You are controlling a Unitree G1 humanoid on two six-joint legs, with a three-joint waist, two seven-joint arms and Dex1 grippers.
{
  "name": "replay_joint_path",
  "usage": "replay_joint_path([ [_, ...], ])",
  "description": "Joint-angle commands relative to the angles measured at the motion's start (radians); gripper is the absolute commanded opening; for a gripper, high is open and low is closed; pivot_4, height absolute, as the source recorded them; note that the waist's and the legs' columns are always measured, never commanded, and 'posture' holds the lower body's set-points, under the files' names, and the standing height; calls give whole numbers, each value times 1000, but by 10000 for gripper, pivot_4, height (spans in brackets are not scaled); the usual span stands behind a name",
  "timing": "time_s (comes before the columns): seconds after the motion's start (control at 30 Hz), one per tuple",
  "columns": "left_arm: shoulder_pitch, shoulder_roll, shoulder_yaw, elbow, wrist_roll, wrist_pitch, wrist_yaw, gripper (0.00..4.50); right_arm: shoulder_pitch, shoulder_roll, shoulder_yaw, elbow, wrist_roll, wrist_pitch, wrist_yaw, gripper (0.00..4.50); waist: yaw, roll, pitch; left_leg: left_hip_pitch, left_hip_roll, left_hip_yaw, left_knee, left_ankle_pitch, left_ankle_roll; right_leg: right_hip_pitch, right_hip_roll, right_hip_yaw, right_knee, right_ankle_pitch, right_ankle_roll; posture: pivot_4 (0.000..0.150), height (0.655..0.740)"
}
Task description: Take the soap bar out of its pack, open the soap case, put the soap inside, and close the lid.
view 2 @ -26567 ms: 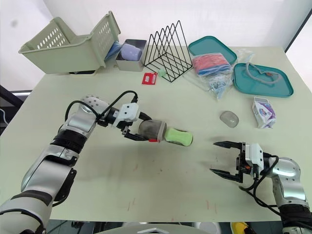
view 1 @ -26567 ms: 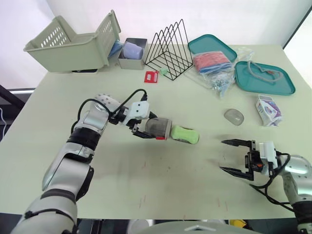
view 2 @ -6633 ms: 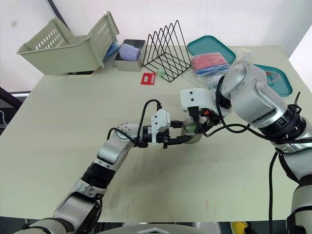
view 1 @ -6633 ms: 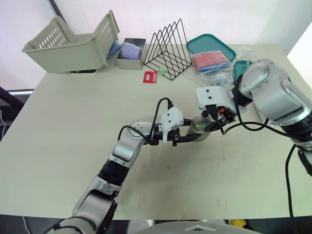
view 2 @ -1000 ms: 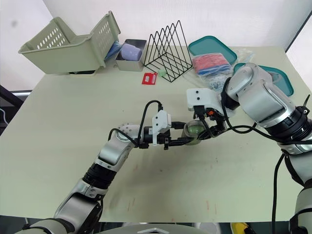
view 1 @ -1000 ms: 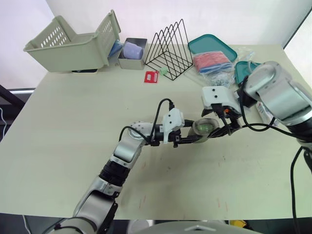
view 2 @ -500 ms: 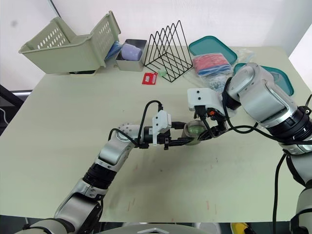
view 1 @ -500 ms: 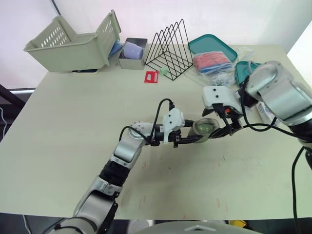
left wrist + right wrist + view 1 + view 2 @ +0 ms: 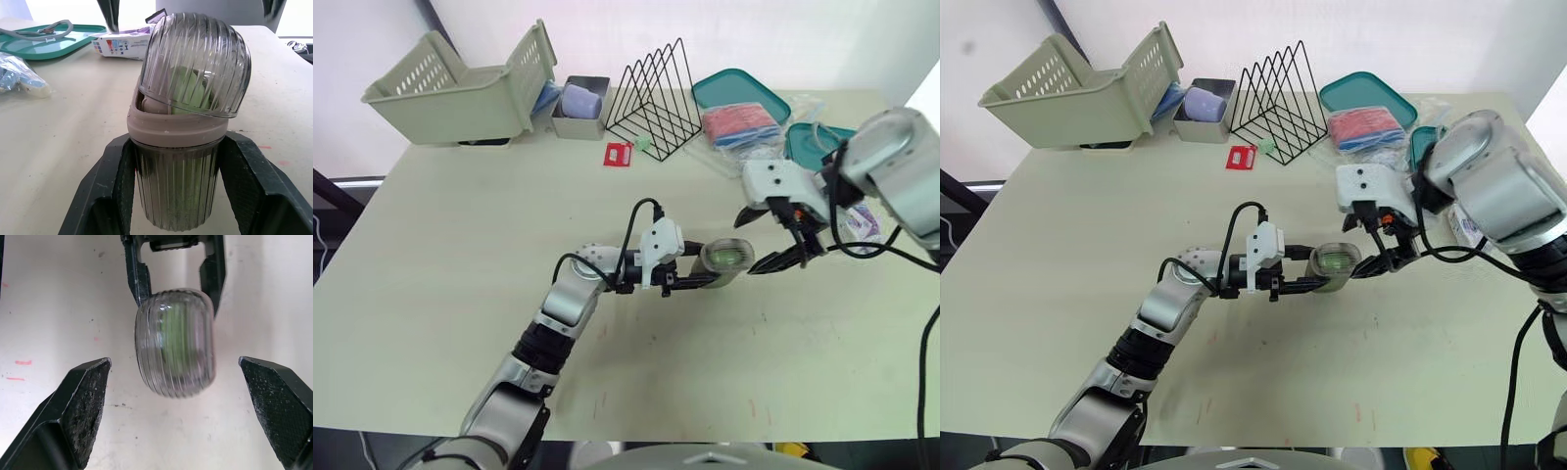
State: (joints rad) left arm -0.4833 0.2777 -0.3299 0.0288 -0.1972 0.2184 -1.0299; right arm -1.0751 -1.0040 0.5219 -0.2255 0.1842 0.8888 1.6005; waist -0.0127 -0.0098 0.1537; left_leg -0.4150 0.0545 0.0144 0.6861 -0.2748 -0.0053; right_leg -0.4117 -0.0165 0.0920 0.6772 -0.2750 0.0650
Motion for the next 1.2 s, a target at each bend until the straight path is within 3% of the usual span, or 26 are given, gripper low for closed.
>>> replay_joint_path([
  [0.03,-9,-5,-1,-55,-19,-16,-8,20218,-24,-29,-83,2,38,6,12,43921,0,0,0,0,0,0,0,0,0,0,0,0,0,0,0,1500,7400],
  [0.23,-5,-5,3,-54,-21,-19,-5,20218,7,10,-229,105,135,64,-51,43921,0,0,0,0,0,0,0,0,0,0,0,0,0,0,0,1500,7400],
  [0.43,6,-6,19,-44,-34,-45,-8,20218,163,26,-376,180,195,20,-142,17864,3,0,0,-1,-1,0,0,0,0,0,-1,0,0,0,0,1500,7400],
  [0.47,8,-8,25,-40,-40,-54,-11,20218,191,25,-396,188,201,8,-155,11003,2,0,0,-1,-1,1,0,0,0,0,-1,0,0,0,0,1500,7400],
  [0.53,12,-9,35,-34,-48,-69,-16,20218,232,22,-423,199,217,-10,-162,1729,2,0,1,0,0,0,0,0,0,0,0,0,0,0,0,1500,7400],
  [0.57,14,-8,39,-31,-52,-78,-19,20218,252,19,-434,202,229,-21,-156,409,2,0,1,0,0,0,0,0,0,0,0,0,0,0,0,1500,7400],
  [0.87,38,-6,49,20,-53,-164,-26,20218,434,0,-469,239,223,-206,-139,409,0,0,1,0,0,1,0,0,0,0,0,1,0,0,0,1500,7400],
  [1.2,57,-15,60,58,-54,-184,-17,20218,596,-60,-491,67,311,-200,-81,409,-1,0,1,0,0,0,0,0,0,0,0,1,0,0,0,1500,7400],
])
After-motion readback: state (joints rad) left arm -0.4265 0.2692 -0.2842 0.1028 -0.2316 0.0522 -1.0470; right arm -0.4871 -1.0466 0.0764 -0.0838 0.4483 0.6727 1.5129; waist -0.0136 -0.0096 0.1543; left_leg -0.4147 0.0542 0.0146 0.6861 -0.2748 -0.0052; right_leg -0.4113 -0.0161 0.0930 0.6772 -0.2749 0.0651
